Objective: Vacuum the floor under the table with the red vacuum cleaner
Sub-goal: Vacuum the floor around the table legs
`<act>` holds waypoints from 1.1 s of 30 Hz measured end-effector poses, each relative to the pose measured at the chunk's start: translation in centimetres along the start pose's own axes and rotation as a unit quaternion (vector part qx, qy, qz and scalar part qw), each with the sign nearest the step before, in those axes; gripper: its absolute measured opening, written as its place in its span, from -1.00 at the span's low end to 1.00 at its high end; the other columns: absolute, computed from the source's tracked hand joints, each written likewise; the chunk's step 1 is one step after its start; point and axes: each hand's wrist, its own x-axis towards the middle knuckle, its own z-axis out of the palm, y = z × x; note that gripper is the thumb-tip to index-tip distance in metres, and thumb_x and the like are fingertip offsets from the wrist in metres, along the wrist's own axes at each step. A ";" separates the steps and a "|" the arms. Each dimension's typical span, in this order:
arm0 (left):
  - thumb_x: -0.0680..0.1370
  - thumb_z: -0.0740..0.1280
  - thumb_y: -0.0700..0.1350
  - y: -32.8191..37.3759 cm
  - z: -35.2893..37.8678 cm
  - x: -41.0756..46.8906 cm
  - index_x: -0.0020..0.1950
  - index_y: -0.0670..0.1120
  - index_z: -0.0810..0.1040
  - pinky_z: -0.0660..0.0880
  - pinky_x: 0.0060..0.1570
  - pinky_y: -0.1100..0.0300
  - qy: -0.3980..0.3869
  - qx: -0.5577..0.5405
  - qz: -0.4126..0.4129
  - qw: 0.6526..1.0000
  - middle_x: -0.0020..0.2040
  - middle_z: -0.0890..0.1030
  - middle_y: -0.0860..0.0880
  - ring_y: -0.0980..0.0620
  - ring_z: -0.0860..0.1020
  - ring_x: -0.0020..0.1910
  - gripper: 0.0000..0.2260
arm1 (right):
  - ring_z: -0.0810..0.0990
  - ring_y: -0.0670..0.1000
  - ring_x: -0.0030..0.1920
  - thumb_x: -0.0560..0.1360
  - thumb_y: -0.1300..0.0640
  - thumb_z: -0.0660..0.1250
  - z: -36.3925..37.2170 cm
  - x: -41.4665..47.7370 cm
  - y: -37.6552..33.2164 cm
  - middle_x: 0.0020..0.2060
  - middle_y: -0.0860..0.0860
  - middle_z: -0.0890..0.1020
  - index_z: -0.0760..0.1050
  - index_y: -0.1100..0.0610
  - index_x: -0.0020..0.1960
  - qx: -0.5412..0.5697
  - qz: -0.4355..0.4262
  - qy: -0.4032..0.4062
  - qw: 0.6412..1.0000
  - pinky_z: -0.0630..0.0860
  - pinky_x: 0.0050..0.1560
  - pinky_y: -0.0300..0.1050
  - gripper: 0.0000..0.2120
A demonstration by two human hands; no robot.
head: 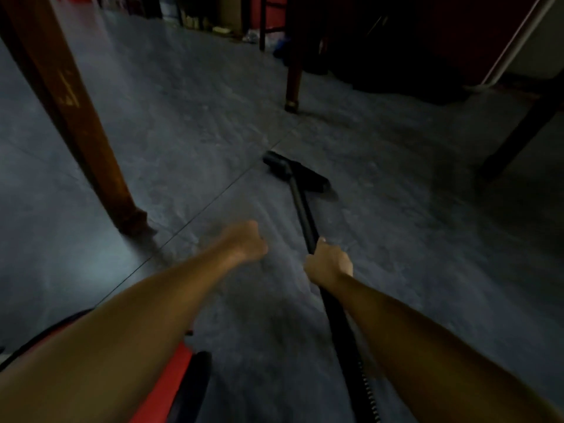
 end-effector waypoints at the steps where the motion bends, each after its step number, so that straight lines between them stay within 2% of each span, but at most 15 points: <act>1: 0.53 0.19 -0.07 0.5 0.1 0.4 0.15 -0.23 0.48 0.42 0.16 0.02 0.002 -0.008 0.011 1.000 0.19 0.54 -0.26 -0.23 0.50 0.18 -0.71 | 0.38 0.22 0.38 0.60 0.03 0.13 -0.2 0.4 -0.4 0.41 0.25 0.36 0.11 0.25 0.52 0.028 0.020 0.000 0.999 0.32 0.35 0.03 -0.43; 4: 0.54 0.19 -0.10 2.6 0.3 2.2 0.14 -0.20 0.48 0.43 0.12 0.04 0.034 -0.043 0.033 0.998 0.17 0.56 -0.21 -0.17 0.52 0.15 -0.74 | 0.40 0.19 0.38 0.57 0.08 0.16 0.5 0.6 -2.3 0.39 0.22 0.39 0.10 0.24 0.53 0.093 0.031 0.001 0.995 0.36 0.33 0.01 -0.41; 8: 0.55 0.21 -0.09 4.6 2.0 4.2 0.15 -0.16 0.48 0.45 0.04 0.06 0.048 -0.056 0.041 0.996 0.16 0.58 -0.17 -0.15 0.54 0.13 -0.77 | 0.38 0.15 0.40 0.61 0.07 0.11 2.3 0.8 -2.7 0.43 0.16 0.35 0.02 0.11 0.58 0.085 -0.010 -0.021 0.996 0.32 0.36 0.00 -0.42; 11: 0.55 0.19 -0.03 4.8 3.5 5.2 0.21 -0.17 0.46 0.44 0.13 0.05 0.024 -0.041 0.056 0.997 0.20 0.56 -0.18 -0.14 0.52 0.17 -0.69 | 0.44 0.15 0.34 0.59 0.01 0.15 0.3 4.8 0.2 0.37 0.14 0.44 0.20 0.09 0.51 0.094 0.029 0.049 0.994 0.35 0.32 -0.01 -0.49; 14: 0.54 0.14 -0.01 4.6 4.0 6.0 0.07 -0.16 0.49 0.45 -0.04 0.09 0.002 -0.035 0.062 0.997 0.09 0.58 -0.17 -0.10 0.54 0.00 -0.73 | 0.52 0.17 0.27 0.57 -0.16 0.21 -3.8 9.0 3.9 0.26 0.15 0.54 0.35 0.18 0.41 0.127 0.120 0.103 0.979 0.44 0.22 -0.02 -0.44; 17: 0.57 0.16 -0.14 5.0 3.9 6.7 0.10 -0.16 0.51 0.49 0.00 0.11 -0.008 -0.046 0.050 0.998 0.08 0.57 -0.15 -0.07 0.55 0.01 -0.80 | 0.53 0.20 0.23 0.57 -0.09 0.26 -5.9 12.2 5.6 0.24 0.19 0.54 0.42 0.28 0.34 0.218 0.155 0.032 0.963 0.47 0.16 -0.04 -0.49; 19: 0.57 0.16 -0.13 5.6 3.8 7.2 0.06 -0.15 0.47 0.45 -0.03 0.11 0.001 -0.042 0.059 0.997 0.10 0.56 -0.18 -0.11 0.54 0.02 -0.83 | 0.57 0.17 0.06 0.51 0.08 0.33 -5.9 13.2 5.3 0.19 0.20 0.53 0.36 0.27 0.35 0.333 0.134 -0.048 0.932 0.56 -0.01 -0.05 -0.52; 20: 0.57 0.15 -0.11 6.0 3.6 7.4 0.10 -0.15 0.46 0.43 -0.02 0.11 0.004 -0.035 0.065 0.997 0.13 0.56 -0.20 -0.14 0.53 0.05 -0.81 | 0.58 0.15 -0.04 0.44 0.15 0.36 -5.2 13.8 5.2 0.16 0.21 0.54 0.34 0.19 0.33 0.373 0.119 -0.077 0.917 0.61 -0.11 -0.04 -0.52; 22: 0.58 0.16 -0.05 7.1 3.4 7.8 0.24 -0.17 0.42 0.42 0.07 0.09 0.007 -0.031 0.071 0.997 0.21 0.54 -0.19 -0.17 0.52 0.16 -0.70 | 0.56 0.16 -0.03 0.40 0.22 0.36 -4.1 14.0 5.4 0.21 0.21 0.51 0.25 0.15 0.40 0.413 0.110 -0.088 0.900 0.61 0.00 0.06 -0.39; 24: 0.57 0.18 -0.03 8.3 3.4 8.3 0.34 -0.17 0.37 0.41 0.18 0.07 0.006 -0.033 0.073 0.997 0.27 0.52 -0.18 -0.16 0.49 0.23 -0.62 | 0.50 0.22 0.19 0.48 0.21 0.34 -4.3 13.7 6.6 0.28 0.23 0.44 0.09 0.20 0.50 0.398 0.113 -0.021 0.910 0.47 0.20 0.06 -0.31; 26: 0.56 0.18 0.00 9.3 3.4 8.8 0.39 -0.16 0.33 0.40 0.28 0.03 -0.002 -0.022 0.081 0.996 0.32 0.49 -0.20 -0.16 0.46 0.29 -0.57 | 0.43 0.23 0.32 0.52 0.11 0.33 -5.3 14.1 8.8 0.36 0.23 0.40 0.10 0.24 0.50 0.308 0.132 0.063 0.940 0.37 0.30 0.02 -0.34; 28: 0.53 0.15 0.07 10.3 3.2 9.2 0.39 -0.16 0.33 0.39 0.30 0.02 -0.008 -0.015 0.092 0.996 0.33 0.47 -0.20 -0.17 0.45 0.31 -0.51 | 0.45 0.22 0.32 0.56 0.05 0.30 -6.9 15.1 11.4 0.34 0.21 0.45 0.27 0.25 0.43 0.232 0.176 0.107 0.951 0.40 0.28 -0.01 -0.47; 30: 0.52 0.13 0.10 11.6 2.7 9.3 0.37 -0.14 0.35 0.37 0.30 0.04 0.002 -0.012 0.103 0.995 0.35 0.47 -0.18 -0.16 0.44 0.32 -0.50 | 0.52 0.19 0.26 0.58 0.06 0.26 -8.6 16.1 12.9 0.27 0.18 0.52 0.40 0.24 0.35 0.202 0.211 0.121 0.949 0.46 0.14 -0.05 -0.60; 31: 0.53 0.13 0.10 12.3 2.3 9.3 0.37 -0.12 0.36 0.37 0.31 0.05 0.006 -0.012 0.114 0.993 0.35 0.46 -0.16 -0.15 0.43 0.33 -0.52 | 0.54 0.18 0.23 0.58 0.07 0.26 -9.1 16.6 13.0 0.24 0.18 0.54 0.43 0.24 0.33 0.208 0.215 0.117 0.947 0.47 0.08 -0.07 -0.62; 33: 0.51 0.13 0.11 13.5 1.7 9.0 0.35 -0.08 0.40 0.38 0.30 0.09 0.001 -0.019 0.140 0.990 0.35 0.47 -0.14 -0.12 0.43 0.32 -0.52 | 0.54 0.18 0.23 0.55 0.07 0.29 -9.1 17.4 11.6 0.24 0.17 0.55 0.45 0.24 0.31 0.264 0.193 0.079 0.942 0.48 0.14 -0.08 -0.61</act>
